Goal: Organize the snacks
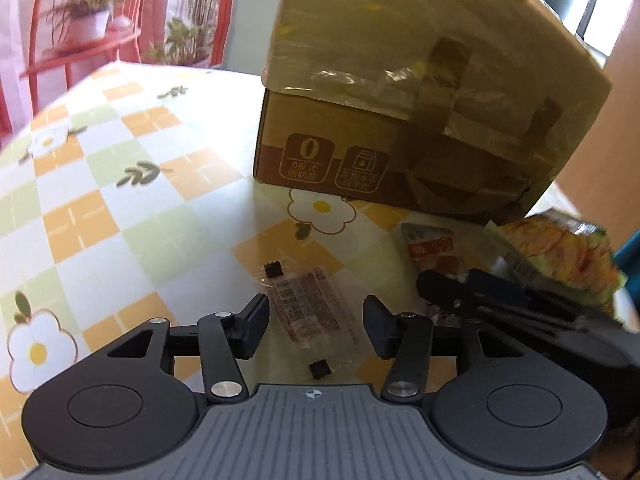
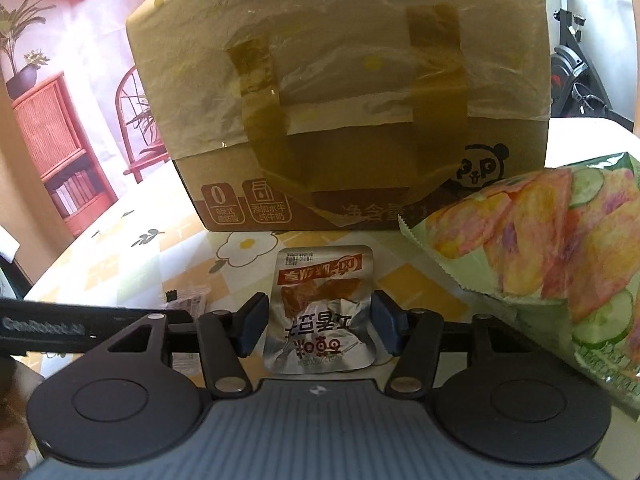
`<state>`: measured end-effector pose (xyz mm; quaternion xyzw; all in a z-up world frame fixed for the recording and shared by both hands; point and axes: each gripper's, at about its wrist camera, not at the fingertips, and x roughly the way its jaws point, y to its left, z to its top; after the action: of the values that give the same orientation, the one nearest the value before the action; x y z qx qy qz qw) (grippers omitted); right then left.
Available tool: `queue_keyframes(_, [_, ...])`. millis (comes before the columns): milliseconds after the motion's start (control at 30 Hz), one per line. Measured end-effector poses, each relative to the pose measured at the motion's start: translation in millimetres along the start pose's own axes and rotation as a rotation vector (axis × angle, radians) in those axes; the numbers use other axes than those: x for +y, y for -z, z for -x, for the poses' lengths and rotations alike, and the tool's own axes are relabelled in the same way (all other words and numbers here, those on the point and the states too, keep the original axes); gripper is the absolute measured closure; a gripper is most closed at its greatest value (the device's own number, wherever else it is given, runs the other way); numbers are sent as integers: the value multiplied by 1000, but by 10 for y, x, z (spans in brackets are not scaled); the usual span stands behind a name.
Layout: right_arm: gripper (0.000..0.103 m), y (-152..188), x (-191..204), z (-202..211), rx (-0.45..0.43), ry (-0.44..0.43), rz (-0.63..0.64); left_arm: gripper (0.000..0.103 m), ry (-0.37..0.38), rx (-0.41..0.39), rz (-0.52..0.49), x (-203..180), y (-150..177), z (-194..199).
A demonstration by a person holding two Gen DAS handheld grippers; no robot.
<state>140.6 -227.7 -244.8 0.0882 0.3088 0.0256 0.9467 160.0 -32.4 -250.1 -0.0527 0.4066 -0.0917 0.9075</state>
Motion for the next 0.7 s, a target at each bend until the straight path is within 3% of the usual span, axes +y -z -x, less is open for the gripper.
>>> queue_keyframes(333, [45,-1,-117,49,-12,-46,-69,45,-114,-35,-185,-275,75,-97])
queue_keyframes(700, [45,0,-124,55,-12,-48,-73,54,-101,-21,-112,-49,5,-37])
